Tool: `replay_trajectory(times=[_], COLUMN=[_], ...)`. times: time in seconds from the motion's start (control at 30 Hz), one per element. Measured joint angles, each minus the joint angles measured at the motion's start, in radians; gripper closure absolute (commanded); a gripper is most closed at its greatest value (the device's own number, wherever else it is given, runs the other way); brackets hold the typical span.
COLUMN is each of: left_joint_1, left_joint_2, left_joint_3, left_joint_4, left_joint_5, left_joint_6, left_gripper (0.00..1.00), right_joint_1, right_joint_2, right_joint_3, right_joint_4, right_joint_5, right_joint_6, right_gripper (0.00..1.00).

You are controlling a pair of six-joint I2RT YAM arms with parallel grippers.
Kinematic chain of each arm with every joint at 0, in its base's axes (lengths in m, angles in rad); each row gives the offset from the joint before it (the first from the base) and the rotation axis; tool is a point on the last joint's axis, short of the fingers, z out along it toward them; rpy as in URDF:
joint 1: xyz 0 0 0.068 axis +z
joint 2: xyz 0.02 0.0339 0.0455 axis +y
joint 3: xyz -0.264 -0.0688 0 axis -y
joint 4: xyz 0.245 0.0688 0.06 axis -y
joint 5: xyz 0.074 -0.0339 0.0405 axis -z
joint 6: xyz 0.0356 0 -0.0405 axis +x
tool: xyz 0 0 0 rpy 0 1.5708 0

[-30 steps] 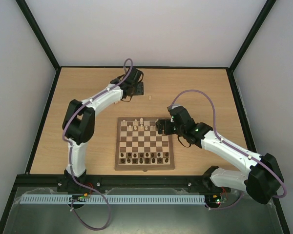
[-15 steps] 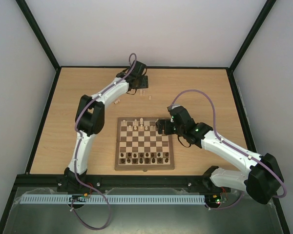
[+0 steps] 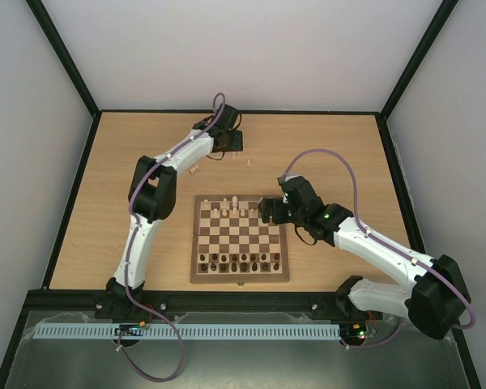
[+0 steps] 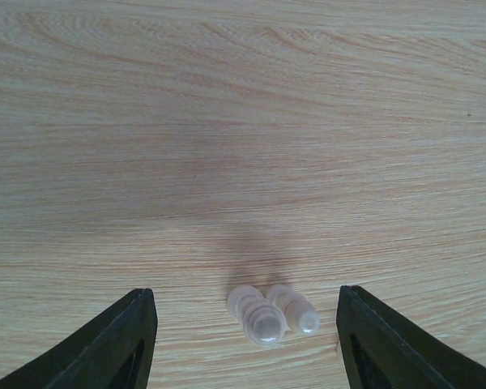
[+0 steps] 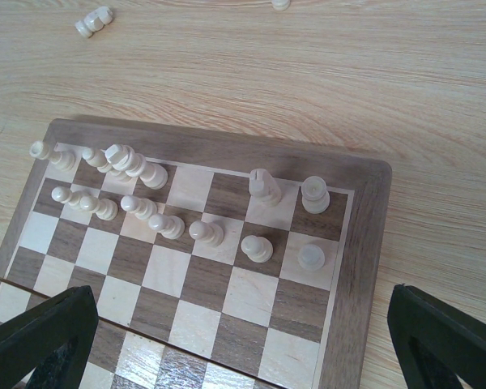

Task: Set up the chess pieces on the board
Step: Adjust the chess piece at the center of the board.

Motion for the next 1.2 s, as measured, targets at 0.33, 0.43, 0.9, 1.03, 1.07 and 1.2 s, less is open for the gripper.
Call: replay_trajectory(times=[0.33, 0.43, 0.9, 1.03, 1.07, 1.2], left_joint_1=[0.007, 0.007, 0.007, 0.007, 0.007, 0.007], left_joint_2=[0.024, 0.040, 0.053, 0.053, 0.053, 0.053], left_joint_3=[0.001, 0.001, 0.001, 0.000, -0.001, -0.007], left_joint_4=[0.000, -0.001, -0.008, -0.008, -0.008, -0.008], left_joint_5=[0.013, 0.013, 0.012, 0.011, 0.009, 0.008], left_joint_6=[0.000, 0.000, 0.000, 0.000, 0.000, 0.000], left_gripper=[0.43, 0.43, 0.57, 0.58, 0.58, 0.57], right_joint_1=[0.000, 0.000, 0.000, 0.000, 0.000, 0.000], right_joint_2=[0.000, 0.000, 0.000, 0.000, 0.000, 0.000], right_joint_3=[0.000, 0.000, 0.000, 0.000, 0.000, 0.000], right_joint_4=[0.000, 0.000, 0.000, 0.000, 0.000, 0.000], right_joint_5=[0.000, 0.000, -0.001, -0.001, -0.001, -0.002], right_joint_6=[-0.002, -0.002, -0.002, -0.002, -0.002, -0.002], right_gripper=[0.01, 0.01, 0.01, 0.01, 0.01, 0.01])
